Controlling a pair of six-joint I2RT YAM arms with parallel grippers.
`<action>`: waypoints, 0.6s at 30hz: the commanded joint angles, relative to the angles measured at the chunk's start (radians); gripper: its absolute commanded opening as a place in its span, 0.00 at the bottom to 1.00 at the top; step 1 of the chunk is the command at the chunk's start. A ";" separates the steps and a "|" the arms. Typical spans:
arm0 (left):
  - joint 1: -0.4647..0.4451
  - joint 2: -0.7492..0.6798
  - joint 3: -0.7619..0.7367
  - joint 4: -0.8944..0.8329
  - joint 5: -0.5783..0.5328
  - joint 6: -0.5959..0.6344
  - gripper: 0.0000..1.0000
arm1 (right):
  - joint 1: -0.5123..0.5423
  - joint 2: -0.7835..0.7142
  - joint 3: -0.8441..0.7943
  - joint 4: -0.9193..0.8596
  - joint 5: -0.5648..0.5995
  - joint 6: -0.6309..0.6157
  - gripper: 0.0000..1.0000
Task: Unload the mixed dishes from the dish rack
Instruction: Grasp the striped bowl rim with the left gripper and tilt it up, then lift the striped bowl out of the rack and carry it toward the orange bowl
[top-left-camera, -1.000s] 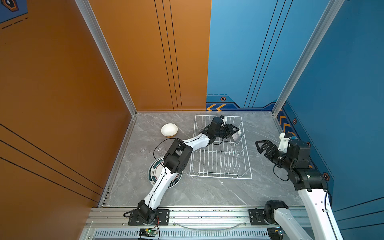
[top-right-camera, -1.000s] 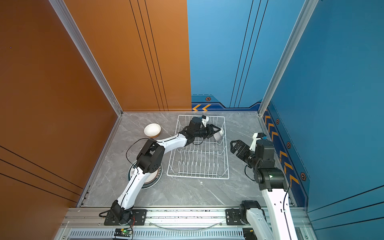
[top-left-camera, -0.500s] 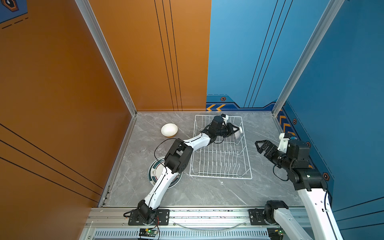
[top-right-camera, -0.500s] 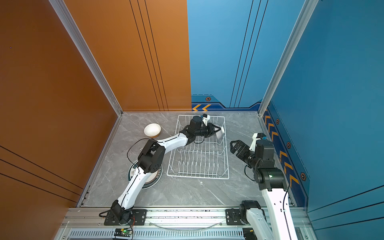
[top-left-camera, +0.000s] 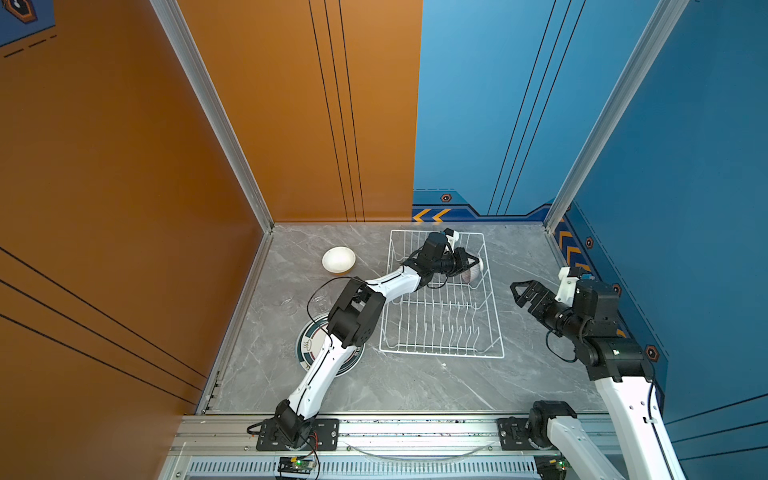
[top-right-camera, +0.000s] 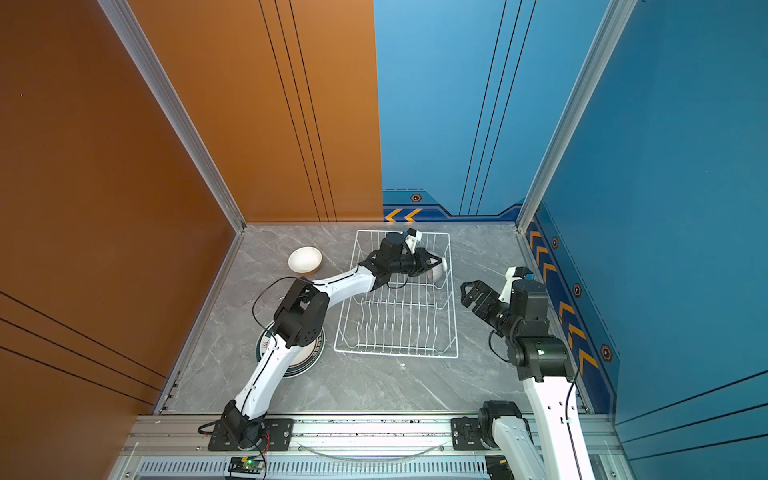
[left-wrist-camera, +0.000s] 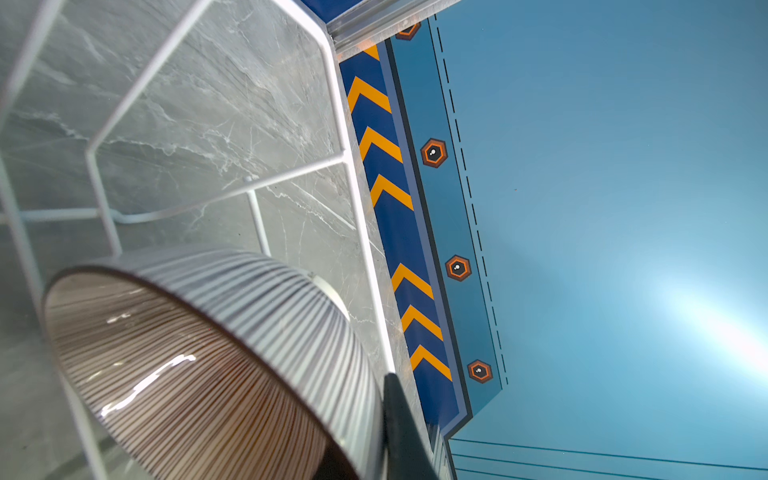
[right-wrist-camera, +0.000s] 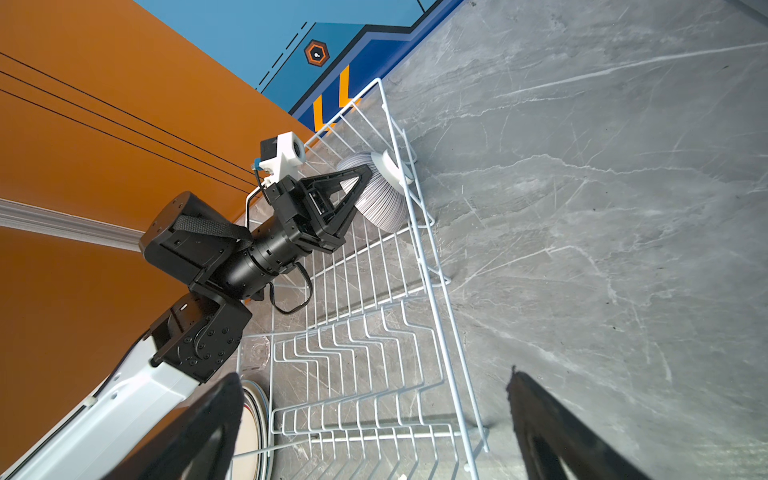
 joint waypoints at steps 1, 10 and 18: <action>0.022 -0.085 -0.026 -0.073 -0.005 0.066 0.00 | -0.006 -0.006 -0.009 -0.015 -0.004 0.017 1.00; 0.025 -0.187 -0.006 -0.292 0.005 0.223 0.00 | 0.011 0.014 -0.038 0.044 -0.021 0.023 1.00; 0.041 -0.335 -0.070 -0.434 -0.059 0.343 0.00 | 0.082 0.094 -0.046 0.152 0.002 0.053 1.00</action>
